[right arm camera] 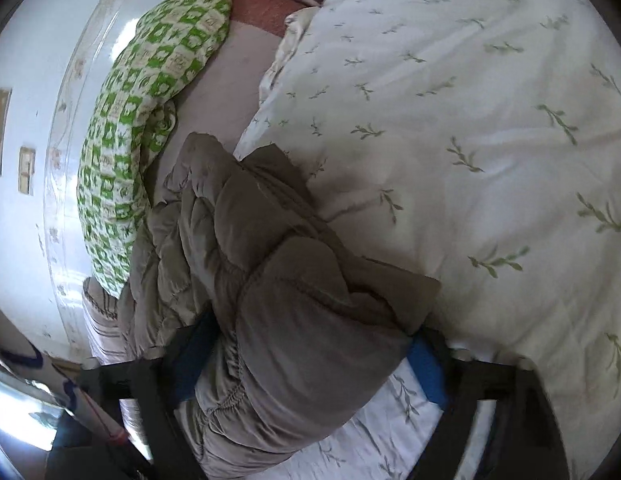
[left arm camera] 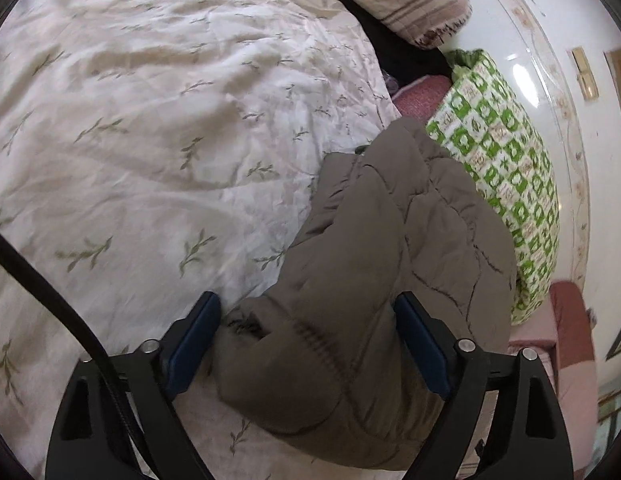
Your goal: Fold large clothes
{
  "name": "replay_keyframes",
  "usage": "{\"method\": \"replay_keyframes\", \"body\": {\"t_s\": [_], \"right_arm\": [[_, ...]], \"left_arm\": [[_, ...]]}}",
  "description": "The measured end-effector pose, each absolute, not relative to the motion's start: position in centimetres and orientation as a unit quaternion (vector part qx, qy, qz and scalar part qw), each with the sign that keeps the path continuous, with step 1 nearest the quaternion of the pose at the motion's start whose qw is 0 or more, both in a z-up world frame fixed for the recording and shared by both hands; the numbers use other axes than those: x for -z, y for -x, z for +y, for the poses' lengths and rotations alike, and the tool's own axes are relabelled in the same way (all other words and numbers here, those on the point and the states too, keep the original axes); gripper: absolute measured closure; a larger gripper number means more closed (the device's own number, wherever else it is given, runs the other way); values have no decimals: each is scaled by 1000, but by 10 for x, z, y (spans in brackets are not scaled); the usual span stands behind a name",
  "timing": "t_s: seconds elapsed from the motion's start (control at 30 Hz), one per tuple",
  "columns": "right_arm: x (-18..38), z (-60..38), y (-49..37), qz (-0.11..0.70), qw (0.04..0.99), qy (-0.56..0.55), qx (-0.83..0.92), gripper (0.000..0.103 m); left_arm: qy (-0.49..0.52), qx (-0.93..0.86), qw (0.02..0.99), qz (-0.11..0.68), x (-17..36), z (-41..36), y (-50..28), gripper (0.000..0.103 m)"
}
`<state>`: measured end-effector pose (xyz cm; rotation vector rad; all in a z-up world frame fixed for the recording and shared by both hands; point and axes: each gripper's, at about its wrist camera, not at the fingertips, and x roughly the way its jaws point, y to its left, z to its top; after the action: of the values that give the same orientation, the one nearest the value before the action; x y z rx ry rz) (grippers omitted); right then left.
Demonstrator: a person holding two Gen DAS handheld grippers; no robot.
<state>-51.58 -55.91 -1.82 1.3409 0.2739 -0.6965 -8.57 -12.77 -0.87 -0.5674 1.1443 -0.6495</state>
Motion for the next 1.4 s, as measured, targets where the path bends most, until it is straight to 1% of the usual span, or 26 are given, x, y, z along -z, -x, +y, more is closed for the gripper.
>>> {"method": "replay_keyframes", "body": {"t_s": [0.03,0.07,0.1,0.13,0.23,0.3,0.37,0.57,0.77,1.03,1.07,1.17,1.2,1.23,1.27,1.3,1.33,1.4], "right_arm": [[17,-559,515,127,721,-604,315,39],[15,-559,515,127,724,-602,314,43],[11,-558,514,129,729,-595,314,51],[2,-555,511,143,741,-570,324,57],[-27,-539,495,185,778,-475,368,64],[-42,-528,487,202,794,-423,386,67],[-52,-521,484,208,803,-397,392,69],[-76,-497,491,216,826,-354,381,71],[-92,-465,524,211,835,-355,363,71],[-78,-419,584,197,824,-403,346,71],[-76,-416,588,195,822,-406,348,71],[-60,-419,599,200,804,-435,352,62],[-52,-424,601,206,796,-448,352,54],[-46,-428,604,208,787,-464,349,45],[-38,-435,610,207,773,-491,345,42],[-31,-439,616,201,759,-519,338,35],[-25,-443,624,186,746,-549,328,31],[-12,-450,644,144,712,-618,301,30]], "left_arm": [[245,304,758,523,6,-132,85,32],[231,305,764,520,3,-134,86,34],[217,308,772,512,-1,-136,88,41],[195,310,784,501,-9,-141,91,47],[132,316,818,462,-29,-151,103,59],[110,320,830,443,-40,-153,109,61],[107,322,834,434,-46,-152,109,63],[108,329,841,415,-69,-140,122,65],[104,333,844,407,-87,-102,160,65],[100,310,845,424,-72,-56,205,65],[103,308,845,426,-70,-51,209,64],[102,288,847,434,-61,-42,213,53],[101,273,850,439,-57,-40,209,45],[106,266,847,448,-54,-37,205,43],[114,266,844,453,-53,-35,201,42],[124,263,841,456,-52,-31,198,41],[132,253,842,458,-51,-24,194,40],[150,240,842,459,-51,-14,189,37]]}}
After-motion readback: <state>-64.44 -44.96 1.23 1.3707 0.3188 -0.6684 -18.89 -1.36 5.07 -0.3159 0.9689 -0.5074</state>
